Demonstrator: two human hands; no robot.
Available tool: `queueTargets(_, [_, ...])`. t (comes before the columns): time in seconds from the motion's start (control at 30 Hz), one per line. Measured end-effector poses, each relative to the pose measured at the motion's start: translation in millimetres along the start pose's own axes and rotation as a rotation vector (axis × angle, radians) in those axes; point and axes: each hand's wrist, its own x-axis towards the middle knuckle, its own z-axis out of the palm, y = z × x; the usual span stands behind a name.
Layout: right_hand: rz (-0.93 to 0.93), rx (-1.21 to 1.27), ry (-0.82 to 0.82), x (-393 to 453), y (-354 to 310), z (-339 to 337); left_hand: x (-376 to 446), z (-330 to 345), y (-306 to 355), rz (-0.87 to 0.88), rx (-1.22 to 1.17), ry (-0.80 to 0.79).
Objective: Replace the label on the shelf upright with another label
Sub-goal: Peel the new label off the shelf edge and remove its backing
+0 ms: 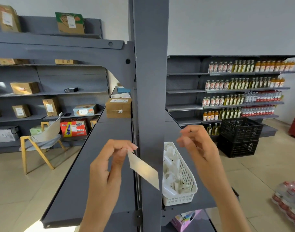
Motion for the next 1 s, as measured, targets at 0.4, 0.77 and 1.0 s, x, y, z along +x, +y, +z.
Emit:
queueTargets(0.4, [0.098, 0.517, -0.465, -3.9, -106.8, 42.1, 56.6, 7.5, 27.4, 0.366, -0.539, 0.045])
queueTargets(0.77, [0.153, 0.555, -0.490, 5.2, -104.5, 59.7, 63.5, 5.4, 34.1, 0.359, -0.553, 0.080])
queueTargets(1.0, [0.185, 0.636, -0.427, 3.4, -104.7, 62.8, 62.5, 4.9, 33.0, 0.409, -0.537, 0.027])
